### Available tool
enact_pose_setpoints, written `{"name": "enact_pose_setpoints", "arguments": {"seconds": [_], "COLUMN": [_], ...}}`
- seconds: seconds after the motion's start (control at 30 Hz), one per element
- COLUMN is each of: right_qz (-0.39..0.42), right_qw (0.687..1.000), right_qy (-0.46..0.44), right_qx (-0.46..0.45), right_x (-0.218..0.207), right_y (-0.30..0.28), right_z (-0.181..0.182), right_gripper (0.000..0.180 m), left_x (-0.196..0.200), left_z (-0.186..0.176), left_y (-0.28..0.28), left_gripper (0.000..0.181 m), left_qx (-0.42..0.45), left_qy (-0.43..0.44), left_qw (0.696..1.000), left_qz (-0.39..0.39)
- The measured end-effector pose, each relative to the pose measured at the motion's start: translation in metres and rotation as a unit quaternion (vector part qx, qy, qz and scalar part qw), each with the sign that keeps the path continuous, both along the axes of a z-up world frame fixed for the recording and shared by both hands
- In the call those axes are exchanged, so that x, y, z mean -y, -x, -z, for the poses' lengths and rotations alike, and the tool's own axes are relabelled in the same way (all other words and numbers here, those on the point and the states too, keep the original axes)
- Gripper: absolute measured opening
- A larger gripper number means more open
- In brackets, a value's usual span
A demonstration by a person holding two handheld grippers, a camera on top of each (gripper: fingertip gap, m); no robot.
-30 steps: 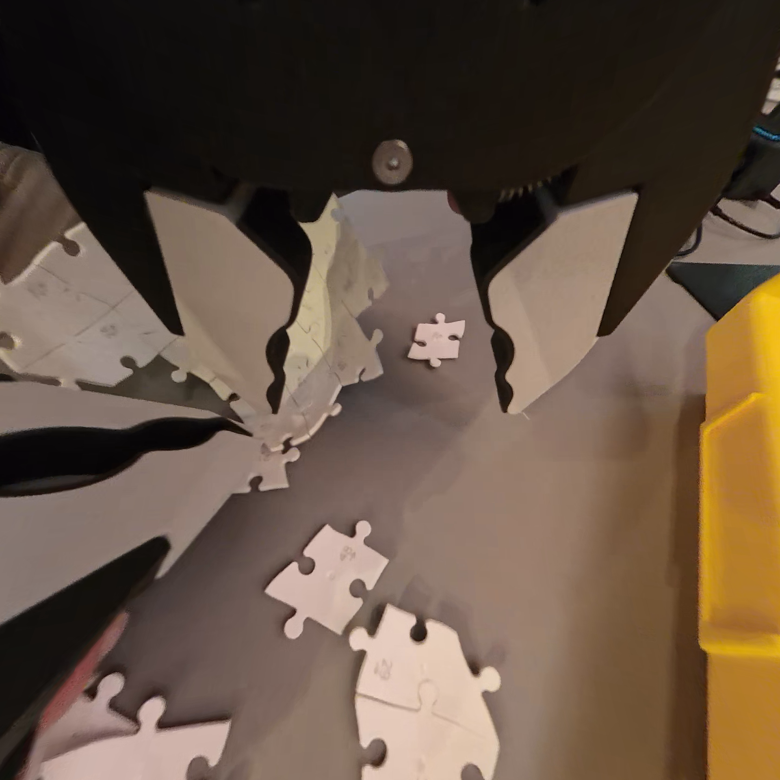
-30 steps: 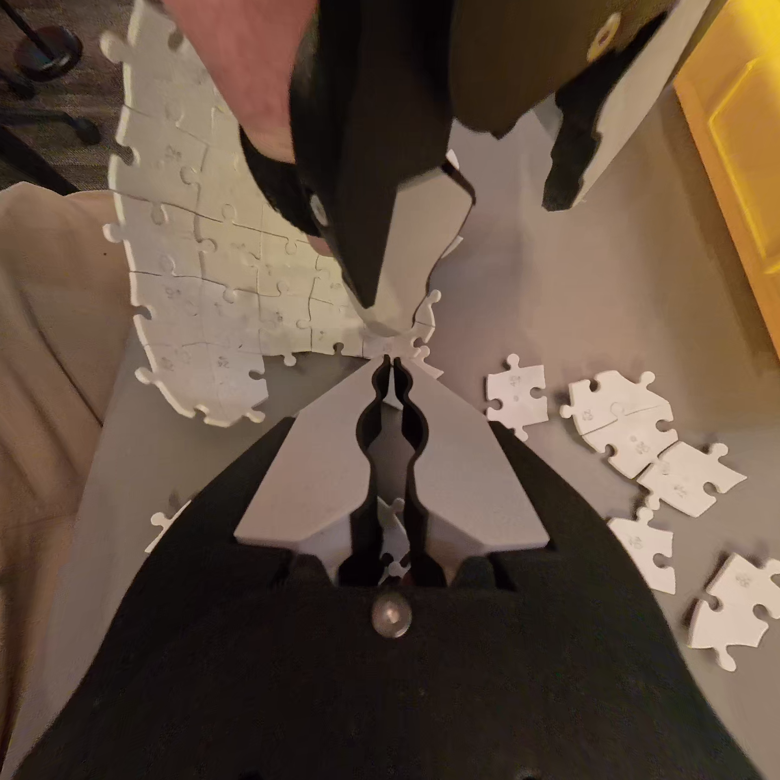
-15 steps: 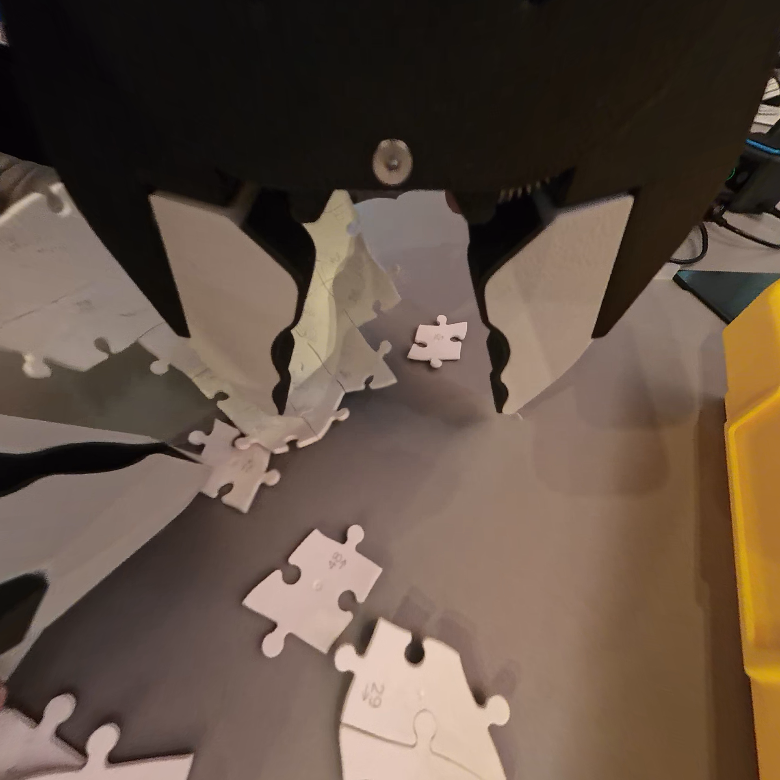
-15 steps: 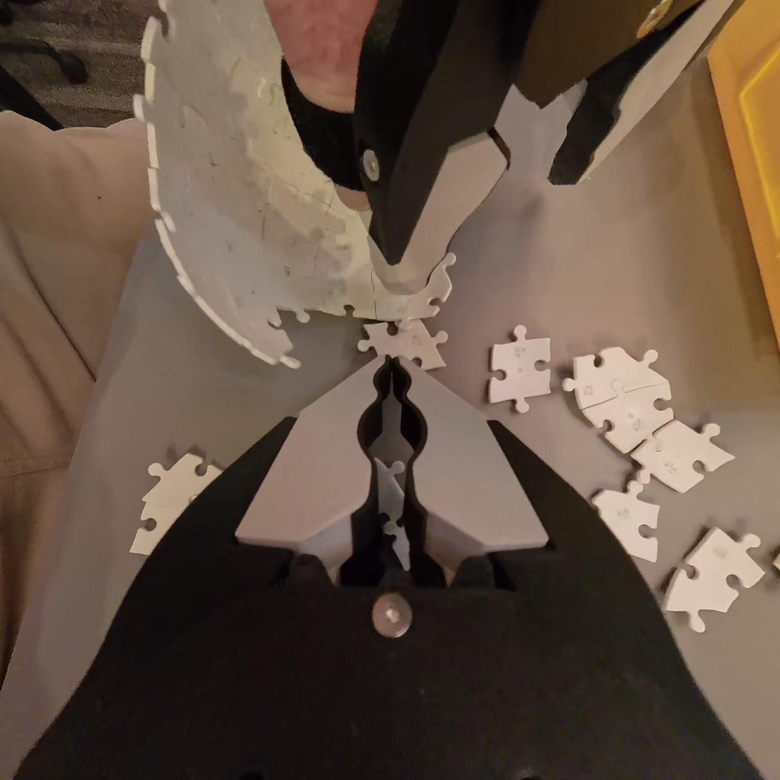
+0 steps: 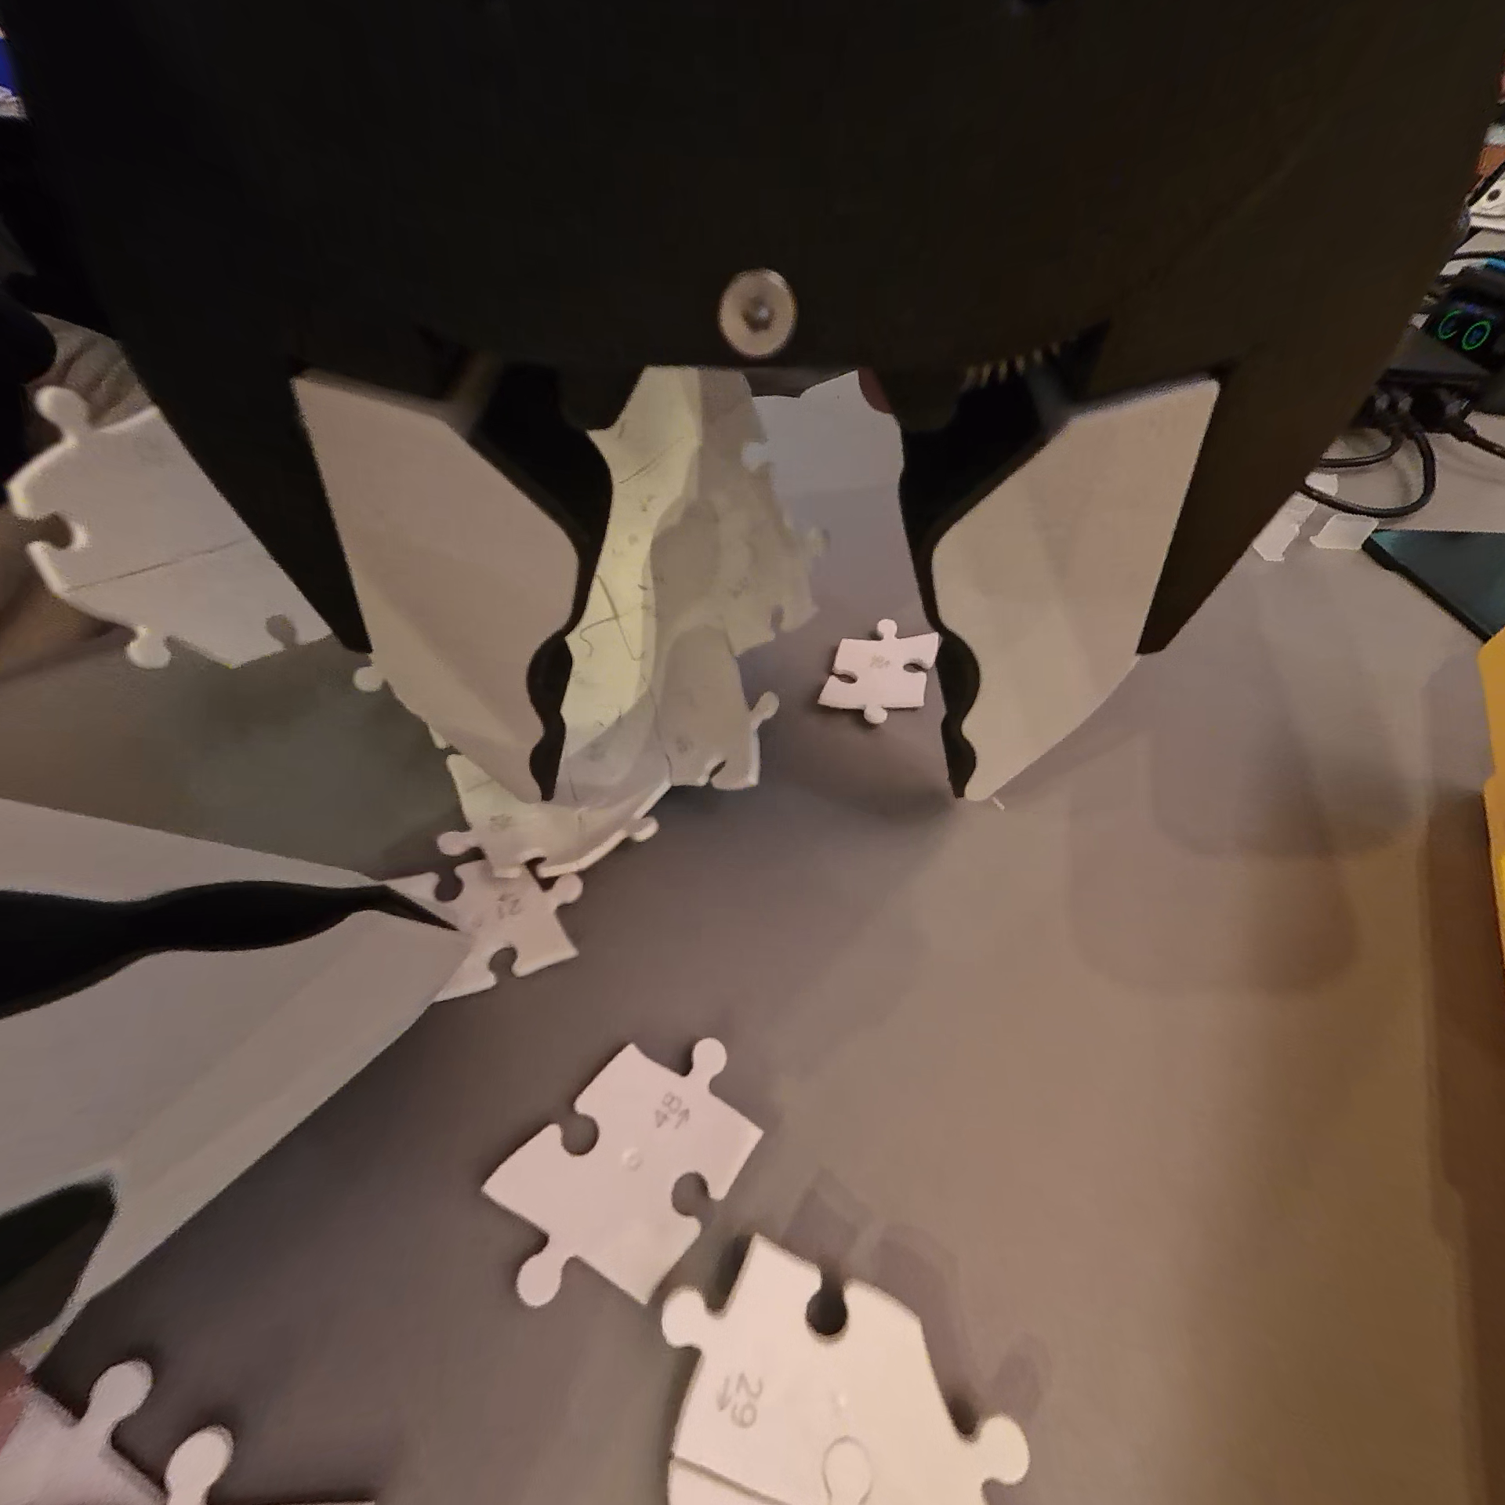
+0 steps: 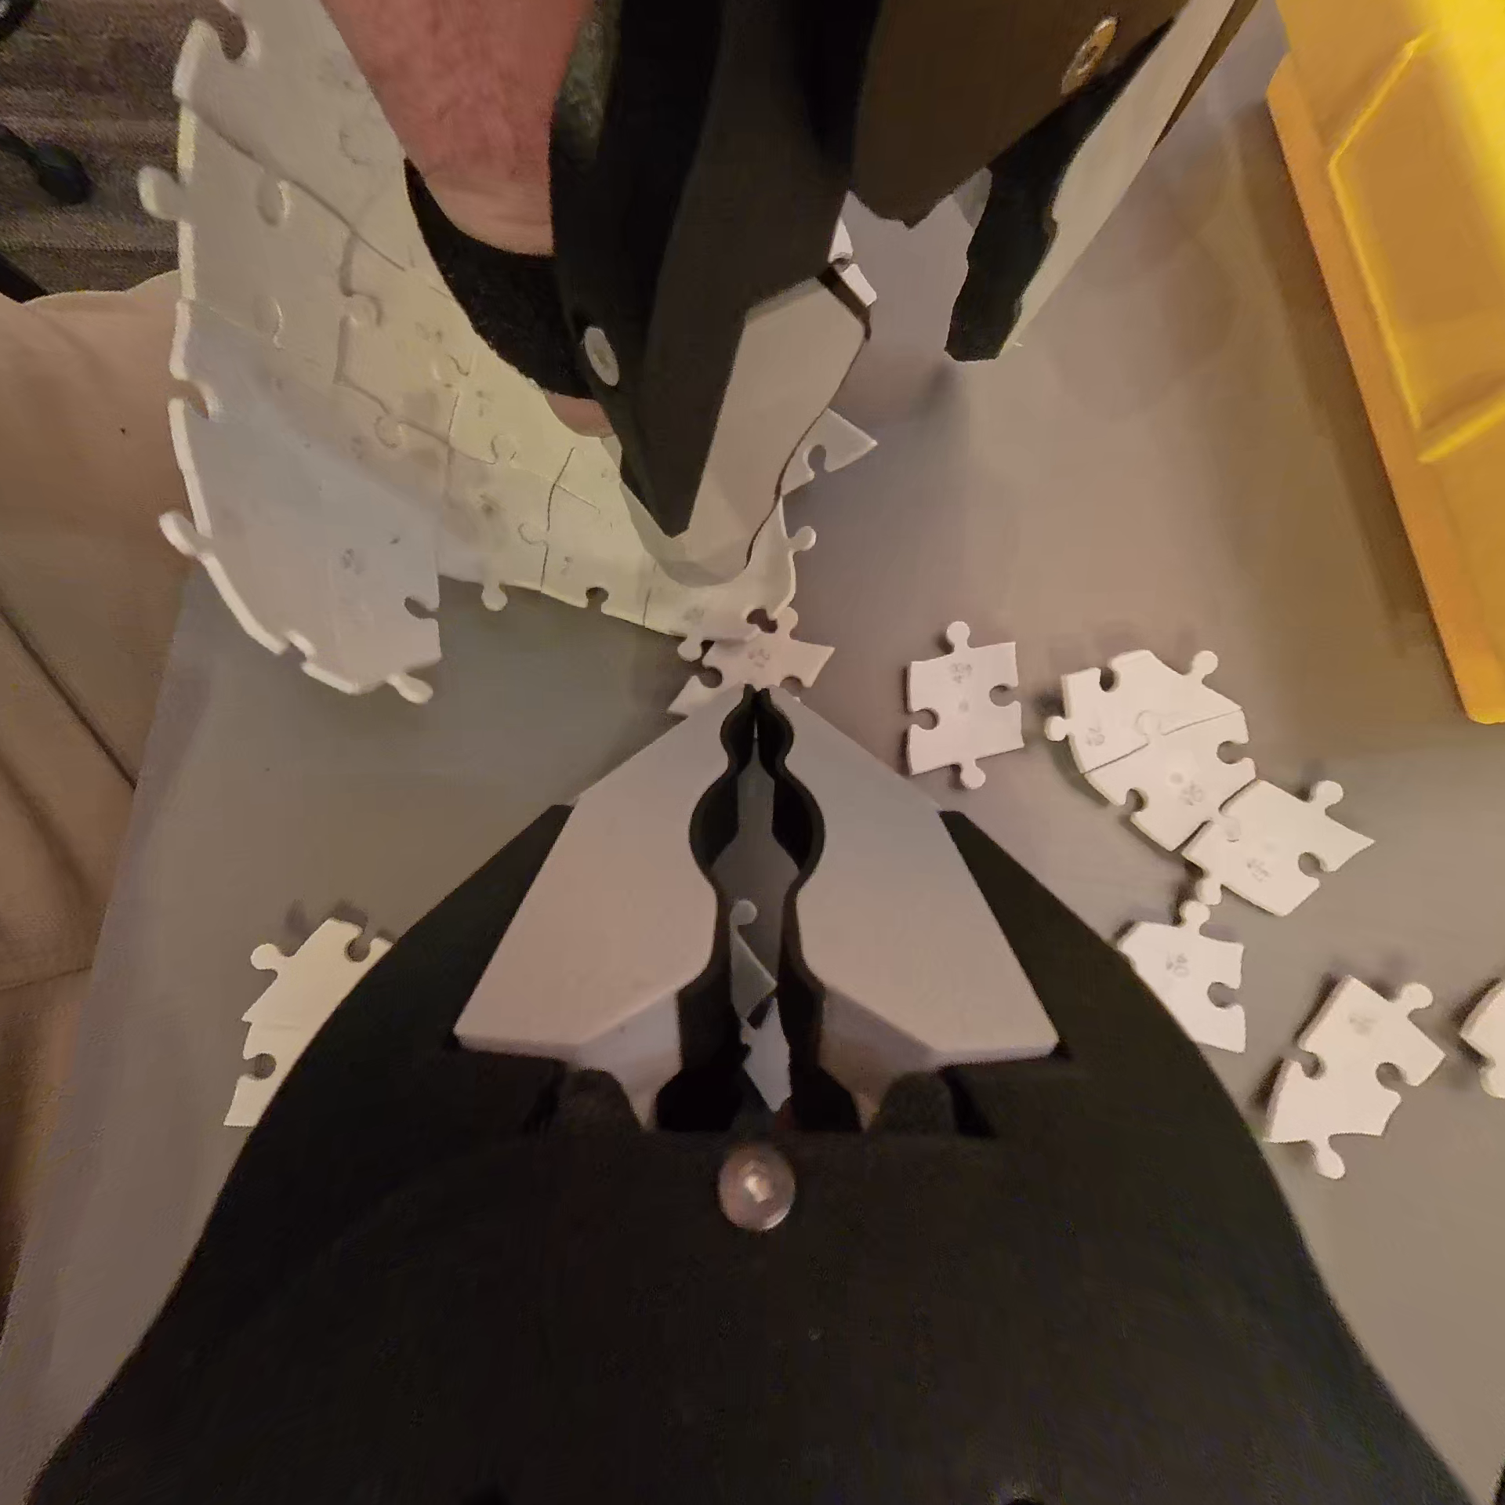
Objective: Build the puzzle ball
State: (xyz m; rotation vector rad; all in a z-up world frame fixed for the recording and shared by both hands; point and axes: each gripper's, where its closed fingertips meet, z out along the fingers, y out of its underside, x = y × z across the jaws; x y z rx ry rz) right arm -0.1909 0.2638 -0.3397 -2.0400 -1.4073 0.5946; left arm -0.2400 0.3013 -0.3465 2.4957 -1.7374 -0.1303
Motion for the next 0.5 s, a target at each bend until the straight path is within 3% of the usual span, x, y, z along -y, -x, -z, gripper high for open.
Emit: {"name": "enact_pose_setpoints", "arguments": {"seconds": [0.5], "right_qz": [0.009], "right_qw": [1.000], "right_qy": [0.010], "right_qx": [-0.004], "right_x": [0.013], "right_y": [0.001], "right_z": [0.000], "right_gripper": [0.000], "left_x": [0.002], "left_z": [0.000], "left_y": [0.002], "left_gripper": [0.086], "left_qx": [-0.006], "left_qy": [0.007], "left_qw": [1.000], "left_qz": [-0.024]}}
